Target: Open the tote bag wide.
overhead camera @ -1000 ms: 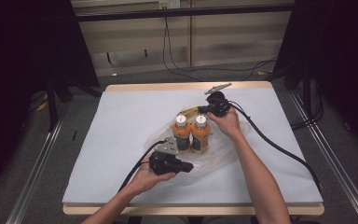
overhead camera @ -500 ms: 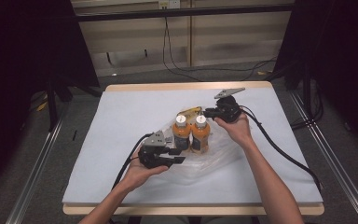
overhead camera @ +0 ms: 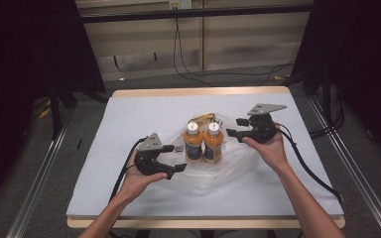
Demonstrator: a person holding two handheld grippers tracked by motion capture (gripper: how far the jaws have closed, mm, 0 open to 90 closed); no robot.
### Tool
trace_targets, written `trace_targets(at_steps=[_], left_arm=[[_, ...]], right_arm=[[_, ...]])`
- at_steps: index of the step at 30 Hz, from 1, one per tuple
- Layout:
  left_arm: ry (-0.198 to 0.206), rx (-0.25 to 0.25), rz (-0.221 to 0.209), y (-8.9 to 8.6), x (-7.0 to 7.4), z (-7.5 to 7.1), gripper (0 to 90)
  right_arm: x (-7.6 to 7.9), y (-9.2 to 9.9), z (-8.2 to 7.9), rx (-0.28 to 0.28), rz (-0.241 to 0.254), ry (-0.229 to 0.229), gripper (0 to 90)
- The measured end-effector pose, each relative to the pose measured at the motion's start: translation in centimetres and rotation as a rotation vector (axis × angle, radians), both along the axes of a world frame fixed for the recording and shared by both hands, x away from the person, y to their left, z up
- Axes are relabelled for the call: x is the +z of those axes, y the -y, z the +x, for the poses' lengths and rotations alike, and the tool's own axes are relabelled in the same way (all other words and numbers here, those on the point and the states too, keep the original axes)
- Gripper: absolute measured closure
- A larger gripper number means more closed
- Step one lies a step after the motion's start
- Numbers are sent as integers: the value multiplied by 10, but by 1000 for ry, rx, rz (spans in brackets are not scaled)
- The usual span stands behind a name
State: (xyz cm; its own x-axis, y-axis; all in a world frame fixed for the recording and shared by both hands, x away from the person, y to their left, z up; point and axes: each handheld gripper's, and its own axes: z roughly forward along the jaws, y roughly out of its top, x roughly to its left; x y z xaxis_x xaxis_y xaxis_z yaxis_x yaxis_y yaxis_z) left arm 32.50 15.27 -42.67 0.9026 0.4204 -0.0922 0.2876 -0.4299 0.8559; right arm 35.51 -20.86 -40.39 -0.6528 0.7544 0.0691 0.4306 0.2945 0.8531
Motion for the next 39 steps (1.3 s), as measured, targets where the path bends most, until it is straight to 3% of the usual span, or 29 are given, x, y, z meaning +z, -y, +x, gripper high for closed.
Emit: trace_targets(at_steps=[6,12,16,19,25,26,29,32,35,39], left_arm=[[14,47,-3,-22,5,-6,105],[5,118,14,-43,1,-10,71],[1,128,17,-56,0,-15,58],[-1,167,18,-66,-3,-20,45],[-19,186,14,-83,-6,-31,33],[-17,191,12,-85,-6,-33,31],[-6,215,8,-93,-12,-42,30],[-25,233,20,-102,-19,-48,30],[-18,278,30,-111,-24,-54,30],[-38,296,47,-115,-33,-53,30]], right_arm=[[5,13,-30,-14,14,18,287],[3,28,-57,-51,24,31,232],[1,37,-74,-81,36,44,232],[-2,44,-88,-112,47,37,224],[-6,59,-112,-166,16,44,201],[-8,64,-118,-186,35,49,199],[-14,72,-128,-231,52,50,187],[-23,82,-140,-269,56,32,177],[-28,90,-151,-292,35,31,171],[-36,98,-162,-328,46,37,144]])
